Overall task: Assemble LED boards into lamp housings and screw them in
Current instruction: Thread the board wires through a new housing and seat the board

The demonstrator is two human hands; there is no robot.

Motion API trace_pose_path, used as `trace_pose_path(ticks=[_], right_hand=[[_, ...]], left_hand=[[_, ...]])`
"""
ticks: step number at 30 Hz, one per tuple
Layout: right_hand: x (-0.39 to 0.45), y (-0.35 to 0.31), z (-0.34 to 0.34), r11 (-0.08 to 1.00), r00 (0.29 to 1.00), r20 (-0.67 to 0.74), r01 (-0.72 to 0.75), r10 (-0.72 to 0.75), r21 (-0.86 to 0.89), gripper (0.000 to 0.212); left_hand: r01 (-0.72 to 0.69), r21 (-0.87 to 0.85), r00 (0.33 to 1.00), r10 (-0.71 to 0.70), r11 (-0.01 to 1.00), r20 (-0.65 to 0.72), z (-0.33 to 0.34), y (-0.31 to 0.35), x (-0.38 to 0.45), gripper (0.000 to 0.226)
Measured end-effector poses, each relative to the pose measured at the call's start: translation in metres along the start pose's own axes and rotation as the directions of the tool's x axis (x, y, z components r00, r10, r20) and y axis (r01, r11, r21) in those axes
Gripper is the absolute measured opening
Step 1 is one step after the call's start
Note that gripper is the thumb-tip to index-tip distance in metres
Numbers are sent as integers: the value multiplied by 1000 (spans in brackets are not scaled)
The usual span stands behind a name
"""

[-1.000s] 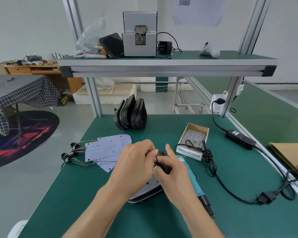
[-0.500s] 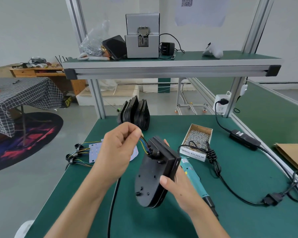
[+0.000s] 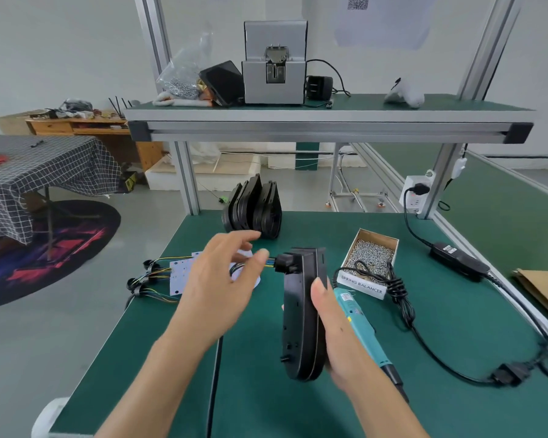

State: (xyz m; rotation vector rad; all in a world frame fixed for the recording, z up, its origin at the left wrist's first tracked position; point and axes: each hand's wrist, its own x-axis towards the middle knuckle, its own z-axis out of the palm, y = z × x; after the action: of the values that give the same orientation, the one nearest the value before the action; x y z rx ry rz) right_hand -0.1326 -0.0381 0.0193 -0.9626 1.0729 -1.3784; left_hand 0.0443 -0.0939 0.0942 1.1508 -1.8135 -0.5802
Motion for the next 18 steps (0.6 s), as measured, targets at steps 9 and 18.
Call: trace_pose_path(ticks=[9,18], right_hand=[[-12,-23,1,995,996,1,-94,94,-28,93],[-28,-50,12,982,981,72,-185,182,36,74]], left_hand=[[64,-305,992,-27,950,125,9,4,2,14],[131,-364,963,-31,922,266,0,-5,3,13]])
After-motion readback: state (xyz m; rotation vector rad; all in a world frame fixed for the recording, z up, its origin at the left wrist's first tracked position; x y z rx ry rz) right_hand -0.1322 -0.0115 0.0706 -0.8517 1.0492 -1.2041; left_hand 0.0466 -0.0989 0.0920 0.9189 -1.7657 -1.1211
